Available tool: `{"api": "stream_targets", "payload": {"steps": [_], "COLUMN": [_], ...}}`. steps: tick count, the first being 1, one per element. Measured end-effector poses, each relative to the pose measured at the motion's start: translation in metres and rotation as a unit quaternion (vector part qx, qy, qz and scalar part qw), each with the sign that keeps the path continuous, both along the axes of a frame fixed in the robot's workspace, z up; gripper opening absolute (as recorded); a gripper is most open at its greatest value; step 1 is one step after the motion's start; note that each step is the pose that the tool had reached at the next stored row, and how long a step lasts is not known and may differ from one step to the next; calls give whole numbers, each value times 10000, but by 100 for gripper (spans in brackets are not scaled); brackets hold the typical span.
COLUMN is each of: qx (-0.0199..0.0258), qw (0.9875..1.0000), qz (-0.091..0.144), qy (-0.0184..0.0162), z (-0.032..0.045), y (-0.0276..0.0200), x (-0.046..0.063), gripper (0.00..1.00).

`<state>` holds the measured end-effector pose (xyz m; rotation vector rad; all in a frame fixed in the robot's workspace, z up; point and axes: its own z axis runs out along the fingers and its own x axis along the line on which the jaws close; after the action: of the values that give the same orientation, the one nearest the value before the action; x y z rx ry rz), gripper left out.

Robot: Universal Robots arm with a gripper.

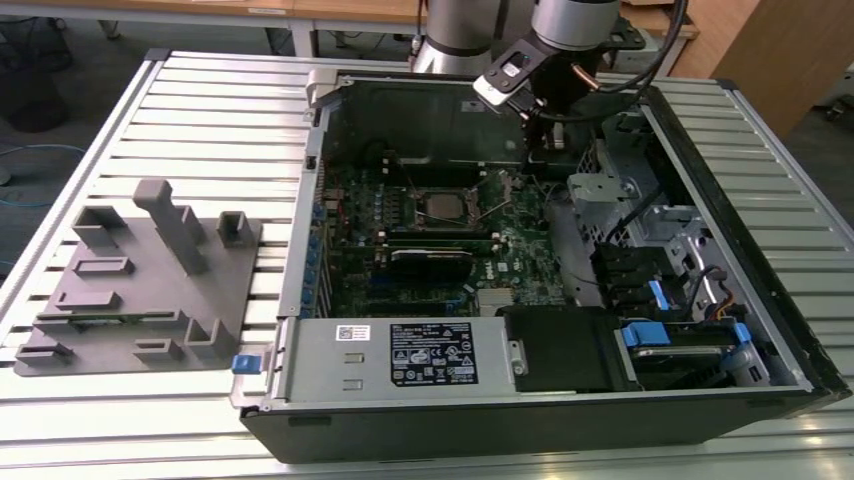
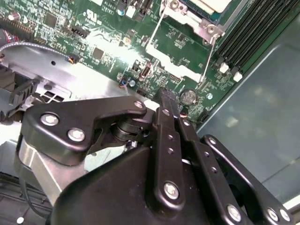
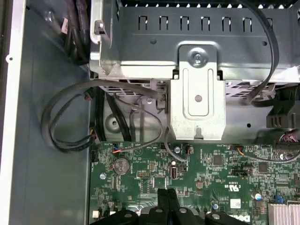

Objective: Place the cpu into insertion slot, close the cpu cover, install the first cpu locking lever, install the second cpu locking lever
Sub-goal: 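Close the cpu cover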

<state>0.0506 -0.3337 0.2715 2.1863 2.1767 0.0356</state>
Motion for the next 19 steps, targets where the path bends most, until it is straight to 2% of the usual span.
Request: {"api": "stream_targets", "payload": {"steps": [4, 19], "qx": [0, -10], "qw": [10000, 10000], "qz": [0, 0], "qy": [0, 4], "z": [-25, -271], "y": [0, 1], "x": [1, 33], "gripper": [11, 11]}}
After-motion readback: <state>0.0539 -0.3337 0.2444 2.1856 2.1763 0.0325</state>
